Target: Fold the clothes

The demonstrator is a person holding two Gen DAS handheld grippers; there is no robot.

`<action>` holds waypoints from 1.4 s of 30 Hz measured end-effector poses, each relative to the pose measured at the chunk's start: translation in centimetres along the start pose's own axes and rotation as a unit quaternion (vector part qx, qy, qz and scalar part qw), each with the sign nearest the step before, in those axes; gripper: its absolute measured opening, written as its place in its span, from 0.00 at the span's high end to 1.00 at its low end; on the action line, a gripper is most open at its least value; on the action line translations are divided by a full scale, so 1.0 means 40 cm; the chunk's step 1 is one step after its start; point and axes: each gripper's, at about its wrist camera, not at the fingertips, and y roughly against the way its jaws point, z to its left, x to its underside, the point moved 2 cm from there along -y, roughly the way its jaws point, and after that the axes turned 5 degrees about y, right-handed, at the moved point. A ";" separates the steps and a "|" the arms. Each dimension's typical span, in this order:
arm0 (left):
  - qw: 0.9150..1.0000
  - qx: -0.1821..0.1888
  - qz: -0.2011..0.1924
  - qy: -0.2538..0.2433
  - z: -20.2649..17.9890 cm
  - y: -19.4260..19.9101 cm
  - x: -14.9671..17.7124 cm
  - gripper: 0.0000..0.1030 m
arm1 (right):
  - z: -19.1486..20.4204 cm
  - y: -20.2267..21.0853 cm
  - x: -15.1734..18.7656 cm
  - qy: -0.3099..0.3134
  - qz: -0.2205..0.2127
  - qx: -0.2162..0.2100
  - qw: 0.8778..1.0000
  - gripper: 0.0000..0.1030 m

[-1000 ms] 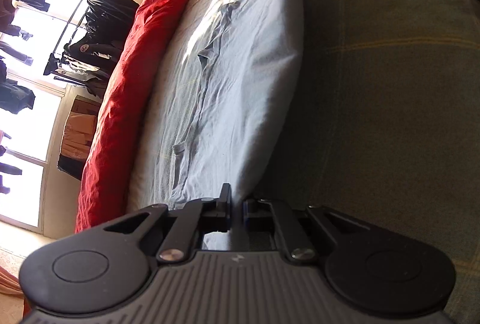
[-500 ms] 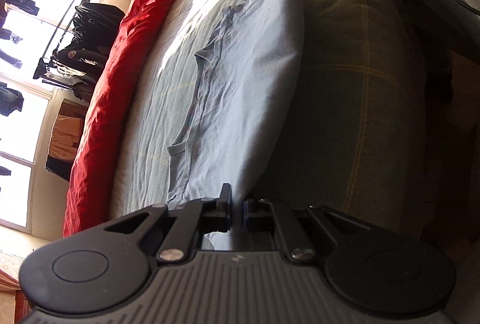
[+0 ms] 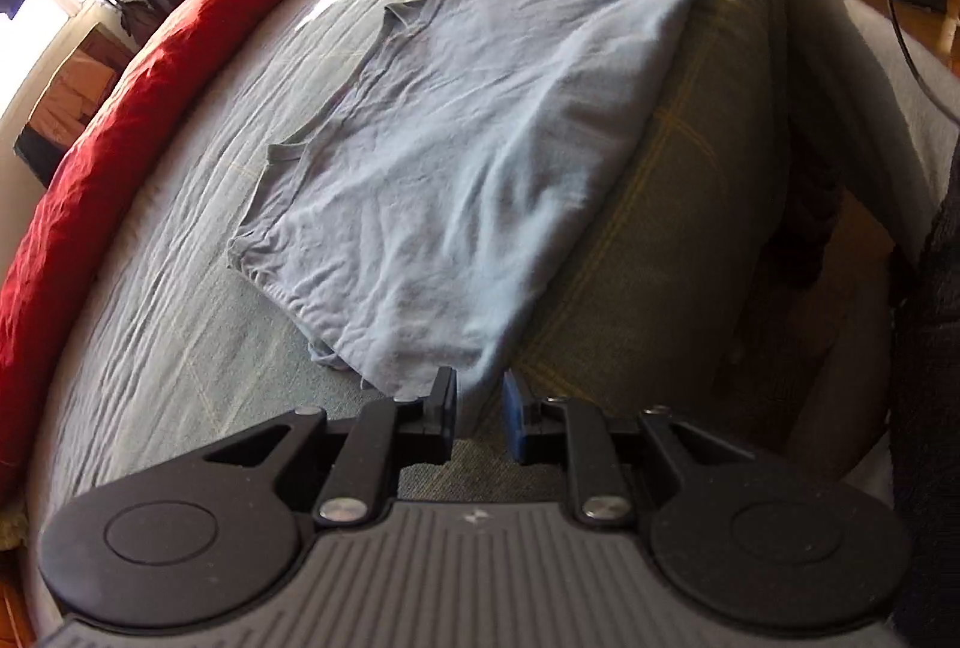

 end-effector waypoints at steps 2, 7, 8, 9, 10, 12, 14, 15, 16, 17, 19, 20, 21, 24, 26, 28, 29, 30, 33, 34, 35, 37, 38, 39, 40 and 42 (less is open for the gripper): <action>0.995 0.032 -0.028 0.091 0.054 0.026 -0.019 0.58 | -0.045 0.020 0.017 -0.070 -0.018 -0.027 0.997 0.71; 0.942 0.124 -0.031 0.309 0.171 -0.018 -0.069 0.36 | -0.106 0.030 -0.012 -0.199 -0.085 -0.098 0.971 0.64; 0.931 0.142 -0.029 0.335 0.182 -0.031 -0.076 0.35 | -0.115 0.030 -0.020 -0.221 -0.099 -0.112 0.964 0.63; 0.928 0.143 -0.026 0.344 0.178 -0.043 -0.082 0.34 | -0.124 0.031 -0.029 -0.242 -0.112 -0.126 0.955 0.61; 0.926 0.142 -0.023 0.350 0.171 -0.054 -0.089 0.34 | -0.133 0.031 -0.037 -0.264 -0.126 -0.139 0.946 0.59; 0.921 0.141 -0.017 0.363 0.159 -0.077 -0.103 0.34 | -0.137 0.028 -0.065 -0.292 -0.152 -0.166 0.930 0.58; 0.910 0.162 -0.018 0.381 0.142 -0.098 -0.103 0.34 | -0.121 0.002 -0.084 -0.313 -0.170 -0.197 0.913 0.58; 0.904 0.173 -0.019 0.390 0.134 -0.109 -0.103 0.33 | -0.110 -0.013 -0.089 -0.325 -0.177 -0.213 0.904 0.58; 0.901 0.176 -0.017 0.397 0.125 -0.118 -0.098 0.33 | -0.098 -0.028 -0.095 -0.337 -0.185 -0.230 0.894 0.58; 0.897 0.179 -0.015 0.403 0.116 -0.128 -0.093 0.32 | -0.086 -0.043 -0.100 -0.349 -0.192 -0.246 0.884 0.58; 0.899 0.162 -0.004 0.407 0.099 -0.142 -0.076 0.32 | -0.064 -0.070 -0.068 -0.379 -0.187 -0.247 0.872 0.55; 0.897 0.154 0.001 0.413 0.093 -0.146 -0.062 0.32 | -0.054 -0.082 -0.047 -0.394 -0.184 -0.245 0.867 0.54; 0.895 0.152 0.000 0.420 0.090 -0.147 -0.047 0.32 | -0.044 -0.087 -0.024 -0.406 -0.177 -0.231 0.866 0.54; 0.892 0.135 -0.006 0.431 0.096 -0.126 -0.015 0.31 | -0.023 -0.083 0.092 -0.463 -0.183 -0.210 0.841 0.54; 0.889 0.111 -0.010 0.444 0.103 -0.108 -0.002 0.30 | -0.026 -0.072 0.150 -0.501 -0.185 -0.198 0.822 0.54; 0.885 0.093 -0.018 0.455 0.107 -0.092 -0.003 0.29 | -0.032 -0.052 0.173 -0.513 -0.184 -0.176 0.820 0.51; 0.884 0.091 -0.023 0.459 0.107 -0.085 -0.007 0.28 | -0.037 -0.040 0.174 -0.512 -0.190 -0.172 0.820 0.51; 0.883 0.094 -0.030 0.459 0.104 -0.081 -0.019 0.27 | -0.047 -0.024 0.167 -0.508 -0.203 -0.169 0.820 0.51; 0.889 0.119 -0.046 0.440 0.082 -0.081 -0.072 0.25 | -0.076 0.007 0.128 -0.486 -0.238 -0.154 0.827 0.45; 0.891 0.126 -0.048 0.434 0.075 -0.084 -0.089 0.25 | -0.088 0.006 0.110 -0.476 -0.249 -0.150 0.830 0.43; 0.894 0.128 -0.049 0.427 0.067 -0.090 -0.107 0.25 | -0.097 -0.001 0.096 -0.473 -0.252 -0.145 0.832 0.43; 0.899 0.130 -0.050 0.416 0.051 -0.102 -0.139 0.25 | -0.114 -0.028 0.088 -0.478 -0.249 -0.147 0.829 0.43; 0.900 0.132 -0.049 0.412 0.044 -0.108 -0.149 0.25 | -0.116 -0.042 0.092 -0.488 -0.243 -0.147 0.825 0.43; 0.902 0.137 -0.046 0.407 0.035 -0.115 -0.158 0.25 | -0.119 -0.057 0.097 -0.498 -0.238 -0.146 0.821 0.43; 0.904 0.140 -0.045 0.403 0.029 -0.121 -0.165 0.25 | -0.117 -0.075 0.111 -0.507 -0.226 -0.142 0.819 0.43; 0.905 0.145 -0.034 0.398 0.016 -0.146 -0.171 0.25 | -0.107 -0.096 0.139 -0.517 -0.211 -0.131 0.819 0.43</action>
